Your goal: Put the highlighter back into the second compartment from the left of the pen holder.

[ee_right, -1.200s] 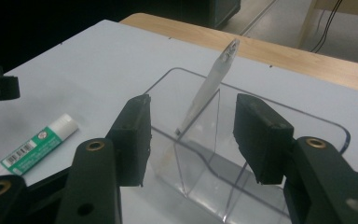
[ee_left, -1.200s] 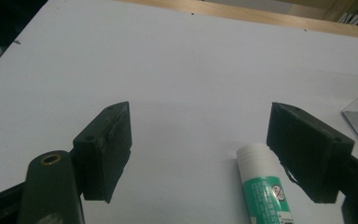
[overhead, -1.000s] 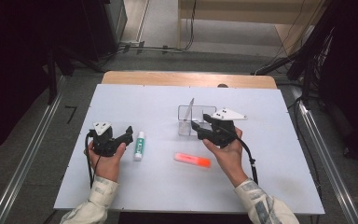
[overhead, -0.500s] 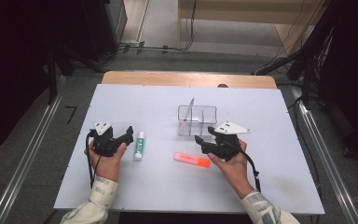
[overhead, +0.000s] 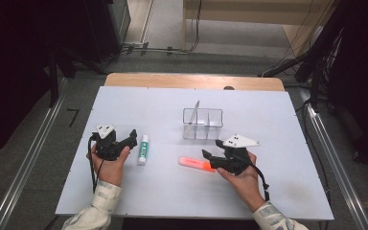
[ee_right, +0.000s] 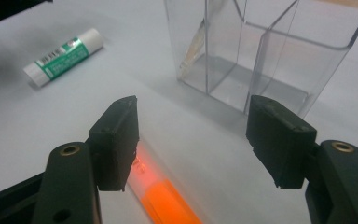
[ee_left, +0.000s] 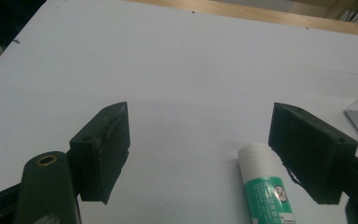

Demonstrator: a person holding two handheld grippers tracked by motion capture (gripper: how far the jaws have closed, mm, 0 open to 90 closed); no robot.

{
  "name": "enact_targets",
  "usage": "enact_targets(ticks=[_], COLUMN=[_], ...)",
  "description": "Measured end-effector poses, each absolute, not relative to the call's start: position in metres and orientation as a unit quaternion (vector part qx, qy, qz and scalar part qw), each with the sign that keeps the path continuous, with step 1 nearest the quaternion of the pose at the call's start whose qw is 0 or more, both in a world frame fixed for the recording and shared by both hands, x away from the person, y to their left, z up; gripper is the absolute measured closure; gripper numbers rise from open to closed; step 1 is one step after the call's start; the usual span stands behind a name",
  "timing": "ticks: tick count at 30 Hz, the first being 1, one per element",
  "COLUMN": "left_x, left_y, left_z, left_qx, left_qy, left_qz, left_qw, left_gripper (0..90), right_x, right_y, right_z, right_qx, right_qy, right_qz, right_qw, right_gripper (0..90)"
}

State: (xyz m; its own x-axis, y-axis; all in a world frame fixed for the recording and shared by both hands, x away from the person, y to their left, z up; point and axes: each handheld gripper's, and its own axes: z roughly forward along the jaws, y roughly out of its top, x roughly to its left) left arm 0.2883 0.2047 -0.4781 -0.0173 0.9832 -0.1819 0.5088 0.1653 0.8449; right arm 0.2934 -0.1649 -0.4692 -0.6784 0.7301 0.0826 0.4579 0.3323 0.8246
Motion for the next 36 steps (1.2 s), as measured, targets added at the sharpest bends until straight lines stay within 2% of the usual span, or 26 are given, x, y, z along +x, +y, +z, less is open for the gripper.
enact_targets(ticks=[25,36], left_x=[0.288,0.288], left_y=[0.205,0.204], left_z=[-0.478,-0.477], left_qx=[0.574,0.573], left_qy=[0.648,0.648], left_qz=[0.295,0.295], left_qw=[0.403,0.406], left_gripper=[20.7,20.7], right_x=[0.277,0.275], right_y=[-0.163,-0.160], right_z=[-0.500,-0.511], right_qx=[0.352,0.335], right_qy=[0.835,0.851], right_qz=[0.401,0.379], right_qw=[0.133,0.139], right_gripper=[32.6,33.2])
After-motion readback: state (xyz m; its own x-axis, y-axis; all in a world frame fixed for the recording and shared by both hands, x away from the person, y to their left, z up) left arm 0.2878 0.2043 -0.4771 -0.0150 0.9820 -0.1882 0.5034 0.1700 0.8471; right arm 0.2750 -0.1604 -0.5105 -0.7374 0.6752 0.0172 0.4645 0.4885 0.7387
